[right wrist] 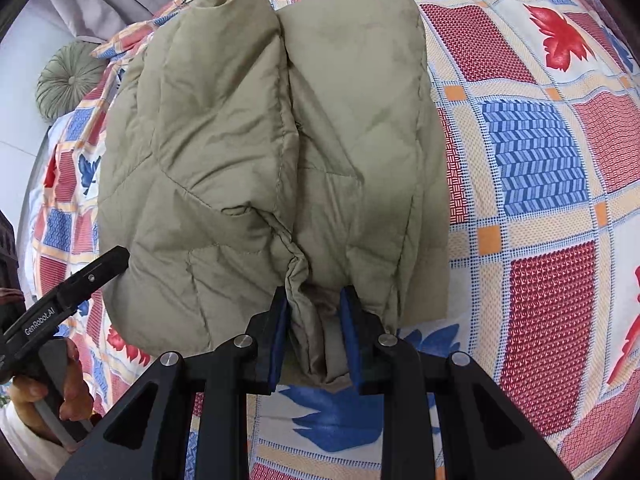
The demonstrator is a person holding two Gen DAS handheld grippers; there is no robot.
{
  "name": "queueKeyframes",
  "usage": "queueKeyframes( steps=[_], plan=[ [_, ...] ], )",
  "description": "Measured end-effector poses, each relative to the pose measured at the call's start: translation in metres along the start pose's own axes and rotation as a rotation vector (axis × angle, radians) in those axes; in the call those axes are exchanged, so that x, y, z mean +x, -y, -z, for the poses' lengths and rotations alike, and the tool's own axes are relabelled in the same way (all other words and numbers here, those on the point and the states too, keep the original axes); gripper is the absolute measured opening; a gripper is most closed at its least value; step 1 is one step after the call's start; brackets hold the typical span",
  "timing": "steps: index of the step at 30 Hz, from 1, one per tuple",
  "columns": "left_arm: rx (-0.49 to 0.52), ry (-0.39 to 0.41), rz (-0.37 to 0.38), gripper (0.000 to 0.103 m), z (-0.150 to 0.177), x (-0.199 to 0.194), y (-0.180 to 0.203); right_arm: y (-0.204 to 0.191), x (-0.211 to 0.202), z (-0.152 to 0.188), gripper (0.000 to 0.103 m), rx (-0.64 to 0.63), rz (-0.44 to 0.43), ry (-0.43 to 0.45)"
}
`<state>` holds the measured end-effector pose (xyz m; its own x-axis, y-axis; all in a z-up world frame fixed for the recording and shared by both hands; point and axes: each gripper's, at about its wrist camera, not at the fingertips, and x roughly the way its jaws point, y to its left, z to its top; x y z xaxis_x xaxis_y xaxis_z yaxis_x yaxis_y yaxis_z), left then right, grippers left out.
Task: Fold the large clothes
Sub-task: 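Lower the bundle onto the quilt and open both grippers, pulling back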
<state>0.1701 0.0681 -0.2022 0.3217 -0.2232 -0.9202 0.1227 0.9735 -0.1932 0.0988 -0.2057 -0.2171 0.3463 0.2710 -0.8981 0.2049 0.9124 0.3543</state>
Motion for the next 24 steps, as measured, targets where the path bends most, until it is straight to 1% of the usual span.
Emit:
queueKeyframes(
  steps=[6,7,9,10,11,13,14,15,19,22,24],
  plan=[
    [0.013,-0.019,-0.037,0.092,0.013,-0.031,0.006,-0.003,-0.029,0.004,0.029,0.001,-0.015,0.001],
    [0.014,-0.027,-0.041,0.092,0.016,-0.037,0.007,-0.003,-0.036,0.006,0.03,0.002,-0.018,0.002],
    [0.011,-0.028,-0.044,0.092,0.023,-0.051,0.007,-0.005,-0.051,0.01,0.039,0.011,-0.023,0.005],
    [0.007,-0.025,-0.046,0.092,0.027,-0.058,0.007,-0.006,-0.058,0.012,0.045,0.016,-0.022,0.008],
    [0.003,-0.025,-0.047,0.092,0.031,-0.066,0.008,-0.007,-0.064,0.014,0.047,0.02,-0.021,0.01],
    [-0.007,-0.031,-0.05,0.093,0.039,-0.079,0.009,-0.008,-0.078,0.021,0.047,0.027,-0.022,0.01],
    [-0.01,-0.033,-0.053,0.101,0.042,-0.084,0.009,-0.008,-0.083,0.024,0.047,0.03,-0.02,0.009],
    [-0.013,-0.036,-0.062,0.103,0.046,-0.091,0.011,-0.009,-0.089,0.028,0.047,0.036,-0.017,0.007],
    [0.012,-0.042,-0.081,0.103,0.06,-0.115,0.019,-0.007,-0.108,0.043,0.047,0.059,-0.011,-0.002],
    [0.038,-0.043,-0.126,0.103,0.07,-0.132,0.027,-0.008,-0.121,0.051,0.047,0.067,0.003,-0.006],
    [0.053,-0.032,-0.131,0.103,0.075,-0.144,0.03,-0.01,-0.13,0.056,0.048,0.072,0.011,-0.009]
  ],
)
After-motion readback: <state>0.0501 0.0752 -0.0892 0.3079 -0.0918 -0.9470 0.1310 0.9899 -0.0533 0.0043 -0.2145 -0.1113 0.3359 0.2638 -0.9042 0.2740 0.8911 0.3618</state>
